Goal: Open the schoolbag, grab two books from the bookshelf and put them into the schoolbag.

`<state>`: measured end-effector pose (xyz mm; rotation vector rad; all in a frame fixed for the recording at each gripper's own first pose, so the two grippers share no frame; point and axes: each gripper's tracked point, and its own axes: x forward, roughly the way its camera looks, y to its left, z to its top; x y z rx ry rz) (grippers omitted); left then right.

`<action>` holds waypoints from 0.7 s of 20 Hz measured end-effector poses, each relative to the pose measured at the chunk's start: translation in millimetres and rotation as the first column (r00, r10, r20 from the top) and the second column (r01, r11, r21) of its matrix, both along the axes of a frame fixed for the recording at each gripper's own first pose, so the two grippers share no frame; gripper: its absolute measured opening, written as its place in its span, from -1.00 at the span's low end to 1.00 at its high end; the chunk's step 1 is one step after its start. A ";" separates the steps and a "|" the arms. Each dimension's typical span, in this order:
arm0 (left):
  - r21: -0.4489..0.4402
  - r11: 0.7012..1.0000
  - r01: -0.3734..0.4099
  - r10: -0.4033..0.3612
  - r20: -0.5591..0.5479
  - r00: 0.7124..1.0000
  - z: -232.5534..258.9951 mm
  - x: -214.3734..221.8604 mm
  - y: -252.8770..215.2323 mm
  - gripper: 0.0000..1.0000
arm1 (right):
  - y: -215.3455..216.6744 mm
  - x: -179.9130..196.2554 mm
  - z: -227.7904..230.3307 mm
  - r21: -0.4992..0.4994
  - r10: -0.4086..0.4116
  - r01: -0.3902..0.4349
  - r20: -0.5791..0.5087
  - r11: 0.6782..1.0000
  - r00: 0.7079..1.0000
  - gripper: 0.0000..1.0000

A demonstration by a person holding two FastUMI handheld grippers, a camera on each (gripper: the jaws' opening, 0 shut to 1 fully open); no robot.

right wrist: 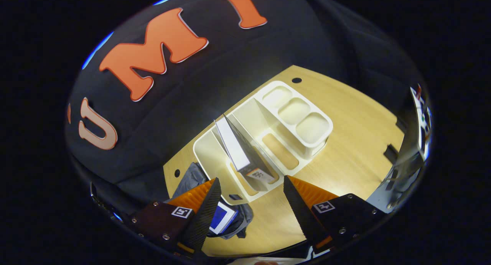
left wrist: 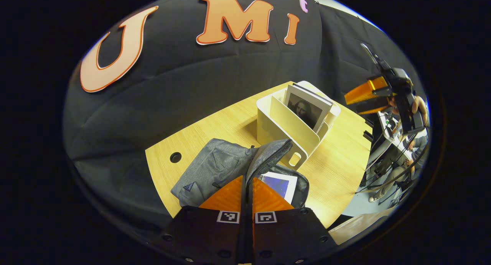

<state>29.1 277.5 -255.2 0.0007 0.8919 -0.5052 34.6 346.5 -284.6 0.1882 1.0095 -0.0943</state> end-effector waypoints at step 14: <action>0.045 0.973 -0.225 0.226 -0.023 0.974 -2.2 18.8 17.0 -0.99 | 21.8 97.0 -104.1 -0.225 0.263 -0.336 -0.300 0.915 0.917 0.93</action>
